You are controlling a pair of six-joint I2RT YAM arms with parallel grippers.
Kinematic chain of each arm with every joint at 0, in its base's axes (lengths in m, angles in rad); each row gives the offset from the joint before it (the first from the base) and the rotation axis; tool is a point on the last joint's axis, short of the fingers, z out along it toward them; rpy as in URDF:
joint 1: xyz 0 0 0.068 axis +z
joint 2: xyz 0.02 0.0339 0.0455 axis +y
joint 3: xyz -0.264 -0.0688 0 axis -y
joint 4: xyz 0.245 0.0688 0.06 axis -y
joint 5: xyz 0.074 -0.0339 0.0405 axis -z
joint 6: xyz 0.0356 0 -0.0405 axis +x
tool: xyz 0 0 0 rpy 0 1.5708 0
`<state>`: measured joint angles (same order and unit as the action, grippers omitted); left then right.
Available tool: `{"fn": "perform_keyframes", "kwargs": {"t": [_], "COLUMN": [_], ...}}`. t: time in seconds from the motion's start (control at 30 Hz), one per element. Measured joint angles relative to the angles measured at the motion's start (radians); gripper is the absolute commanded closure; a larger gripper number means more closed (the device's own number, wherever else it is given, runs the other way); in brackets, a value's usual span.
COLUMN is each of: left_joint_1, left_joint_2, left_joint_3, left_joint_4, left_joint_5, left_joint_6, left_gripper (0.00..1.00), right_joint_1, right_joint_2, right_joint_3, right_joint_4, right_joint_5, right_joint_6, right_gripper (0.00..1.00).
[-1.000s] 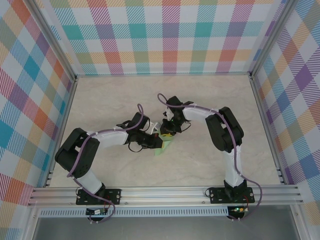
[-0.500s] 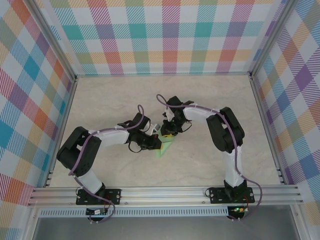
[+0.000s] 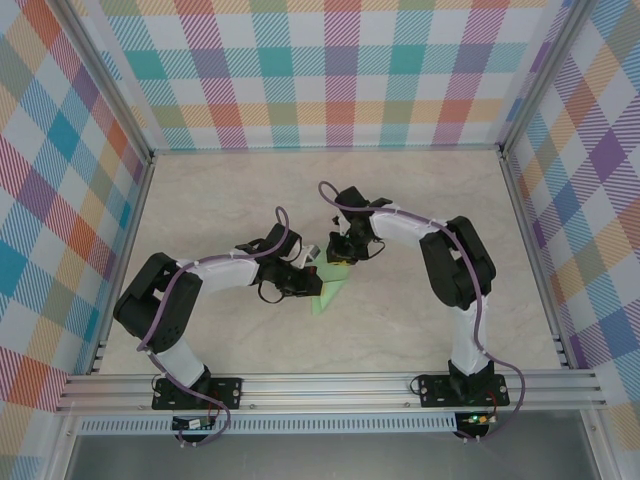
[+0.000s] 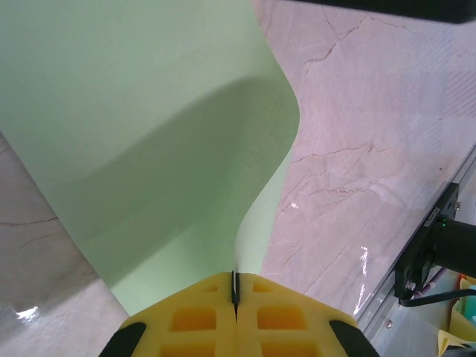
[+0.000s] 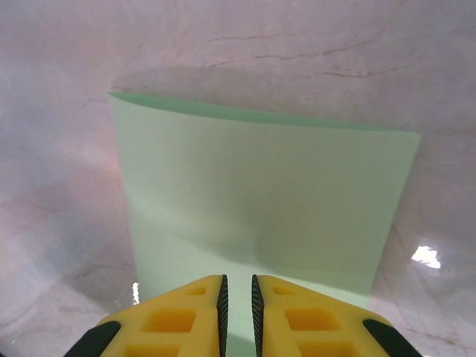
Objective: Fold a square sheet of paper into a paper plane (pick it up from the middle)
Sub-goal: Third fold the triangle at the center of the table.
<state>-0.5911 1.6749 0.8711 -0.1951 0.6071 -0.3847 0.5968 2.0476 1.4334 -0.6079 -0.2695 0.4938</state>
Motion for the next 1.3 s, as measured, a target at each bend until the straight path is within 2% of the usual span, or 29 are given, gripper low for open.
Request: {"fn": "perform_keyframes", "kwargs": {"t": [0.57, 1.3], "left_joint_1": [0.001, 0.005], "left_joint_2": [0.04, 0.07], "left_joint_3": [0.071, 0.096], "left_joint_4": [-0.096, -0.117], "left_joint_5": [-0.127, -0.167], "left_joint_6": [0.045, 0.057], "left_gripper": [0.99, 0.98], "right_joint_1": [-0.003, -0.001], "right_joint_2": [0.029, 0.03], "right_joint_3": [0.006, 0.008], "right_joint_4": [-0.013, -0.015], "right_joint_5": [0.019, 0.019], "right_joint_6": [-0.012, -0.011], "right_gripper": [0.83, 0.83]}}
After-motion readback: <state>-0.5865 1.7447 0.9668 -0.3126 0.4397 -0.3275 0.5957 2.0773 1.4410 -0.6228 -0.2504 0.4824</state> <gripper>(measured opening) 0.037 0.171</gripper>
